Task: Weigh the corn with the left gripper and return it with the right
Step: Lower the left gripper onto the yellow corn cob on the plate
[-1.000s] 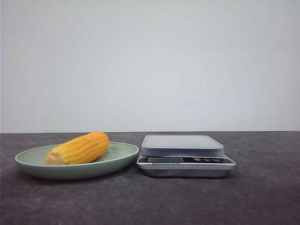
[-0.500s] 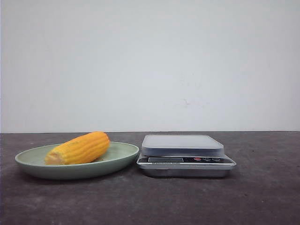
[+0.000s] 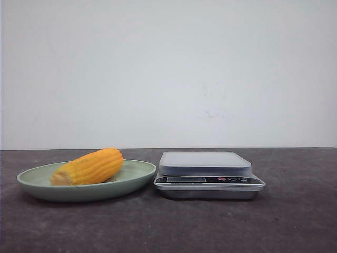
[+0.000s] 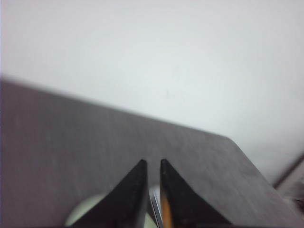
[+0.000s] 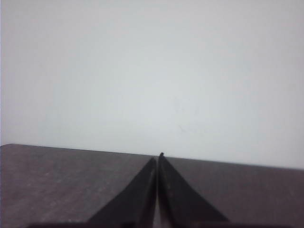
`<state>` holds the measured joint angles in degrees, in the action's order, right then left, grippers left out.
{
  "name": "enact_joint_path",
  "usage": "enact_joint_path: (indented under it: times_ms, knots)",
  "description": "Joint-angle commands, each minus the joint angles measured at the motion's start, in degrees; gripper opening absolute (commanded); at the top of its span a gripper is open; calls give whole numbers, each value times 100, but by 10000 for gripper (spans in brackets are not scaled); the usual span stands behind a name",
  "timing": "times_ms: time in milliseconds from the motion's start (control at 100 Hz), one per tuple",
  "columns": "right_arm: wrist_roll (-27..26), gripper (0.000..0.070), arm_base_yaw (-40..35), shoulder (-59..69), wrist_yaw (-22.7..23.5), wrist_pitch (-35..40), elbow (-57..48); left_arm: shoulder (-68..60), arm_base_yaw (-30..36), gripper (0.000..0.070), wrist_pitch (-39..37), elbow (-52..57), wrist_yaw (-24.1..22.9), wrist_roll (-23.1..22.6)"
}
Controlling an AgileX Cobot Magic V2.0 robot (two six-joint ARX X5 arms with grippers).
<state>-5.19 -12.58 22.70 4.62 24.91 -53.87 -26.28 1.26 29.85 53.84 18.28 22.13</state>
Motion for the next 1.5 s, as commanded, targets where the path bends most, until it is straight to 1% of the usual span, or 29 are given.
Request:
enact_joint_path:
  times_ms: [0, 70, 180, 200, 220, 240, 250, 270, 290, 320, 340, 350, 360, 410, 420, 430, 650, 780, 910, 1010, 1130, 1230, 1310, 1380, 1490]
  knots:
    - [153, 7, -4, 273, 26, 48, -577, -518, -2, 9, 120, 898, -94, -538]
    - [184, 7, -4, 492, 39, 48, -927, -999, -2, 9, 393, 1596, -81, -645]
    - [223, 8, -4, 645, 42, 50, -1191, -1576, 0, 9, 1032, 2461, 61, -645]
    - [223, 15, -4, 645, 42, 50, -1204, -1650, 0, 9, 1147, 2577, 120, -645]
    - [223, 40, -4, 645, 44, 50, -1211, -1718, 0, 9, 1259, 2675, 179, -645]
    - [223, 90, -4, 643, 63, 50, -1215, -1775, 0, 9, 1360, 2758, 251, -645]
    - [223, 127, -4, 643, 83, 50, -1215, -1797, 0, 10, 1401, 2789, 286, -645]
    - [223, 219, -4, 638, 140, 50, -1215, -1840, 0, 22, 1471, 2846, 376, -645]
    - [221, 331, -4, 636, 188, 55, -1215, -1873, 0, 51, 1528, 2889, 483, -645]
    - [219, 514, -4, 634, 256, 76, -1215, -1908, 0, 138, 1593, 2927, 643, -645]
    - [216, 625, -4, 629, 295, 96, -1215, -1917, 0, 224, 1613, 2935, 741, -638]
    - [210, 670, -4, 627, 302, 107, -1215, -1919, 0, 273, 1624, 2935, 785, -638]
    - [201, 700, -4, 627, 304, 127, -1215, -1919, 0, 328, 1637, 2935, 826, -636]
    - [114, 700, -4, 627, 299, 240, -1215, -1921, 0, 619, 1718, 2935, 918, -638]
    - [105, 700, -4, 629, 302, 269, -1215, -1923, 0, 669, 1738, 2935, 918, -638]
    - [101, 700, -4, 629, 306, 295, -1215, -1926, 0, 700, 1755, 2933, 918, -638]
    - [92, 700, -4, 629, 315, 671, -1215, -2046, 0, 700, 2345, 2933, 894, -647]
    - [90, 700, -4, 634, 468, 721, -1215, -2280, 57, 700, 2959, 2929, 857, -658]
    - [90, 700, -4, 634, 490, 831, -1215, -2564, 256, 700, 3648, 2874, 852, -944]
    - [94, 700, -4, 632, 588, 914, -1215, -2747, 415, 700, 3838, 2660, 852, -975]
    - [109, 700, -4, 632, 807, 992, -1215, -2942, 664, 700, 3727, 2221, 802, -966]
    - [109, 700, -4, 632, 846, 1075, -1215, -3117, 929, 700, 3414, 1718, 520, -907]
    - [109, 700, -4, 632, 855, 1172, -1215, -3285, 1156, 700, 3005, 1298, 310, -761]
    - [109, 700, -4, 632, 898, 1266, -1215, -3491, 1344, 700, 2535, 1012, 275, -605]
    - [109, 700, -4, 632, 933, 1351, -1215, -3985, 1644, 700, 1919, 909, 144, -570]
